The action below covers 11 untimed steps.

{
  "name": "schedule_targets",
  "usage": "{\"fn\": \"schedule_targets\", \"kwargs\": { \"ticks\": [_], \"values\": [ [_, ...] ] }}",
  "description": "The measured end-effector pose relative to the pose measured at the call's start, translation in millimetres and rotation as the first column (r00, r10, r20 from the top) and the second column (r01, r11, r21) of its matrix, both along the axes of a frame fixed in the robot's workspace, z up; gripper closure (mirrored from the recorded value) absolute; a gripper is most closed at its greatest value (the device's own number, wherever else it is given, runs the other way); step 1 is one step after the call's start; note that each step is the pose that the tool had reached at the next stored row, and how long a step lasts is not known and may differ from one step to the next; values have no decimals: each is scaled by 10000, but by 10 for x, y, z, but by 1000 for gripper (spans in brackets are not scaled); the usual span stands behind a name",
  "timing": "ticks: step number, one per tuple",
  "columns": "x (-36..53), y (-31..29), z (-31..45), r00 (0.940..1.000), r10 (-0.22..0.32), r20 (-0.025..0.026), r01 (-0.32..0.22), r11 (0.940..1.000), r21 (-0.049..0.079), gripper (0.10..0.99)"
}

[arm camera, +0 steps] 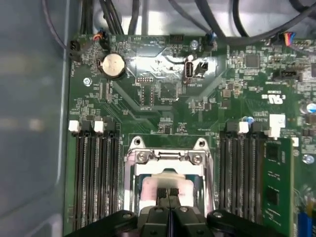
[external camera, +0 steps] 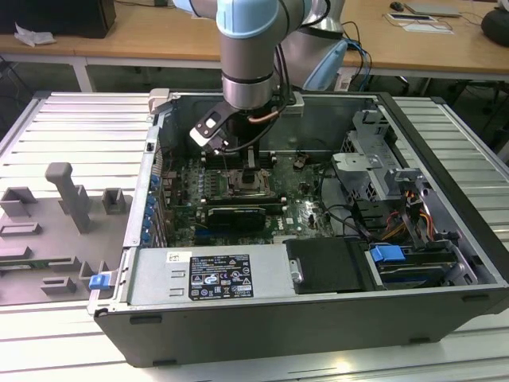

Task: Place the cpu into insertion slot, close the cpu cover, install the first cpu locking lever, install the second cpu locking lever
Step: 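Close the cpu cover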

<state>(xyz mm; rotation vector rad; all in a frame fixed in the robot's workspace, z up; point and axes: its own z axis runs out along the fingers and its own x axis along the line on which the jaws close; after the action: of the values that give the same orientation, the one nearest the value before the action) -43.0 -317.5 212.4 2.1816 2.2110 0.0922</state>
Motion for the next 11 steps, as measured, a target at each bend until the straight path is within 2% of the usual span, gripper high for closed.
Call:
{"fn": "schedule_targets", "kwargs": {
  "ticks": [3, 5, 6, 11],
  "values": [
    [-22, 0, 33, 10000, 0, 1, 0, 10000, 8, 980],
    [-172, 0, 32, 10000, 1, 2, -1, 10000, 26, 980],
    [-207, 0, 28, 10000, -1, 3, 1, 10000, 27, 980],
    [-227, 0, -30, 10000, 1, 1, -1, 10000, 27, 980]
  ]
}}
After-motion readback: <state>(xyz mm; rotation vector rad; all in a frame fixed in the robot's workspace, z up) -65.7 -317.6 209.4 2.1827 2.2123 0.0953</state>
